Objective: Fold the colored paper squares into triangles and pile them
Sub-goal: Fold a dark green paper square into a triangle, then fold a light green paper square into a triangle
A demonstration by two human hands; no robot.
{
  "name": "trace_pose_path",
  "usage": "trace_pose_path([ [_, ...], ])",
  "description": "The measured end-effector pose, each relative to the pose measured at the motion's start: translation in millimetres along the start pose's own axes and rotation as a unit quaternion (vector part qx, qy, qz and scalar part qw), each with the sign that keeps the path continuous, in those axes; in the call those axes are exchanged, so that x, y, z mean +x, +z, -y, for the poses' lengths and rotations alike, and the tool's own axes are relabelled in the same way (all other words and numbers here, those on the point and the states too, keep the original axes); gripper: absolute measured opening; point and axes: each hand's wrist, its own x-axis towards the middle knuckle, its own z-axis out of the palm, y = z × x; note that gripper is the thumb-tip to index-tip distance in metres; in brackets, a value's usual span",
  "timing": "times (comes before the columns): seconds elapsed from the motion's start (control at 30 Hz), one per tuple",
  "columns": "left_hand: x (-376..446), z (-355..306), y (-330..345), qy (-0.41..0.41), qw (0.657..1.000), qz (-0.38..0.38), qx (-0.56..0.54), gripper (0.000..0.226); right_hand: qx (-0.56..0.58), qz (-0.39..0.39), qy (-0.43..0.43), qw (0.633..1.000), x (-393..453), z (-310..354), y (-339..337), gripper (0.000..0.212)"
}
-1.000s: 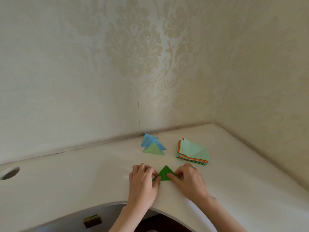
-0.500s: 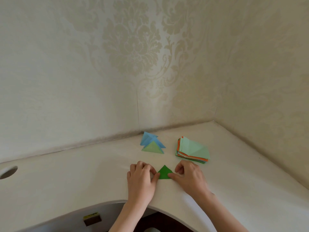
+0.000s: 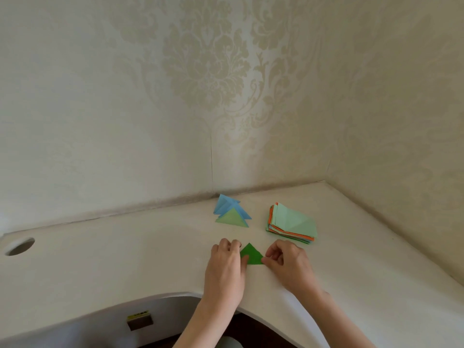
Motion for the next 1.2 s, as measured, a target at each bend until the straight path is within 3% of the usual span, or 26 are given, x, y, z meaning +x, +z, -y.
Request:
trace_pose_path([
  [0.13, 9.3, -2.6, 1.2, -0.062, 0.997, 0.042, -0.022, 0.034, -0.010, -0.002, -0.013, 1.000, -1.0, 0.2, 0.4, 0.017],
  [0.27, 18.1, 4.7, -0.2, -0.060, 0.993, 0.065, -0.081, 0.023, -0.004, -0.008, -0.015, 1.000, -1.9, 1.6, -2.5, 0.022],
  [0.37, 28.4, 14.0, -6.0, -0.036, 0.993, 0.043, -0.103, 0.011, 0.020, -0.107, -0.053, 0.993, 2.5, 3.3, -10.8, 0.020],
  [0.47, 50.6, 33.3, -9.5, -0.042, 0.992, 0.001, -0.118, 0.010, -0.032, -0.221, -0.096, 0.970, 14.0, 3.0, -23.9, 0.012],
  [0.53, 65.4, 46.3, -8.0, -0.052, 0.990, -0.012, -0.127, 0.010, -0.104, -0.218, -0.085, 0.967, 25.7, -3.0, -28.1, 0.024],
  [0.63, 83.6, 57.9, -3.6, -0.055, 0.989, -0.016, -0.139, 0.009, -0.195, -0.149, -0.045, 0.968, 33.6, -14.7, -27.9, 0.043],
  [0.77, 96.5, 64.7, 6.3, -0.062, 0.987, -0.011, -0.150, 0.009, -0.241, -0.113, -0.026, 0.964, 32.6, -25.2, -22.4, 0.038],
  [0.97, 96.6, 73.8, 17.7, -0.044, 0.990, -0.034, -0.132, 0.013, -0.251, -0.188, -0.112, 0.943, 34.5, -31.8, -15.7, 0.015],
  [1.2, 96.6, 76.4, 17.6, -0.049, 0.986, -0.051, -0.148, 0.012, -0.213, -0.238, -0.131, 0.939, 35.9, -29.8, -13.7, 0.021],
])
